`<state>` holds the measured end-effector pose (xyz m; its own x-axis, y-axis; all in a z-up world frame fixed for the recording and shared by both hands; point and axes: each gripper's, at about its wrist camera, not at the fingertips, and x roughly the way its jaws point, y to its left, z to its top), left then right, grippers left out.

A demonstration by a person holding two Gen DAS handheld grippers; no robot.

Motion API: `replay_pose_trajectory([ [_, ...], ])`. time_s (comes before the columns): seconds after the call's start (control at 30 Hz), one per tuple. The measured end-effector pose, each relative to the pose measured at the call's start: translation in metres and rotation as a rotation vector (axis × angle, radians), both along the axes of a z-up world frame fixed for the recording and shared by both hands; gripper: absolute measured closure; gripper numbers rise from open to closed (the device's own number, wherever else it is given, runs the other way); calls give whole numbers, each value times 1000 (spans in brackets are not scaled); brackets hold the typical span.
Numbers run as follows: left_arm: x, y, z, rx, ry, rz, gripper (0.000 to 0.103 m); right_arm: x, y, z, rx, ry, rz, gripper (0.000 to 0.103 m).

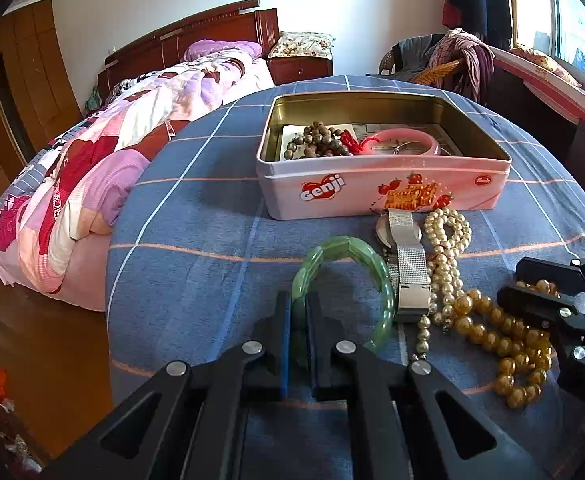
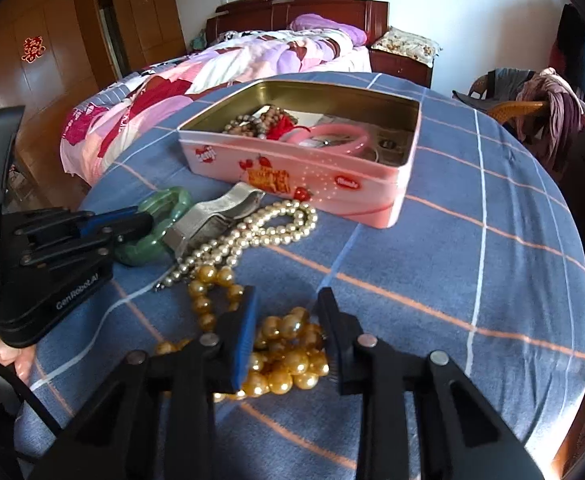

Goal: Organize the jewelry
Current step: 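Grasp the gold bead necklace with the right gripper while the left holds the jade bangle, then lower the jade bangle into the tin with the left while the right lowers the gold beads in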

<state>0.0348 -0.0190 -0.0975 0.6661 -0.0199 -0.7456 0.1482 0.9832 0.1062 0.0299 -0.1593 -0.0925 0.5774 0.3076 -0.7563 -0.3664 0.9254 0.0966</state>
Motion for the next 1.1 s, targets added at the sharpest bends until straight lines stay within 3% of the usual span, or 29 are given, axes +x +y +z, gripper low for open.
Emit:
replay_pose_trajectory([
  [0.07, 0, 0, -1, 0, 0, -3, 97, -1, -1, 0, 4, 0, 3, 71],
  [0.13, 0, 1, -1, -4, 2, -6, 97, -2, 1, 2, -2, -10, 10, 87],
  [0.17, 0, 1, -1, -5, 2, -6, 97, -3, 1, 3, -6, -14, 16, 90],
  [0.37, 2, 3, -2, -11, 6, -9, 97, -4, -2, 9, 31, -6, 47, 89],
  [0.5, 2, 4, -1, -18, 9, -7, 97, -6, -13, 20, 72, -23, 55, 81],
  [0.77, -9, 3, 5, -19, -8, -5, 97, -28, -14, 8, -7, -36, 134, 81],
  [1.0, -10, 0, 5, -13, -9, -12, 97, -12, -13, 0, -24, -33, 117, 75],
  [1.1, -10, 1, 5, -15, -9, -12, 97, -11, -11, 1, -35, -48, 107, 78],
])
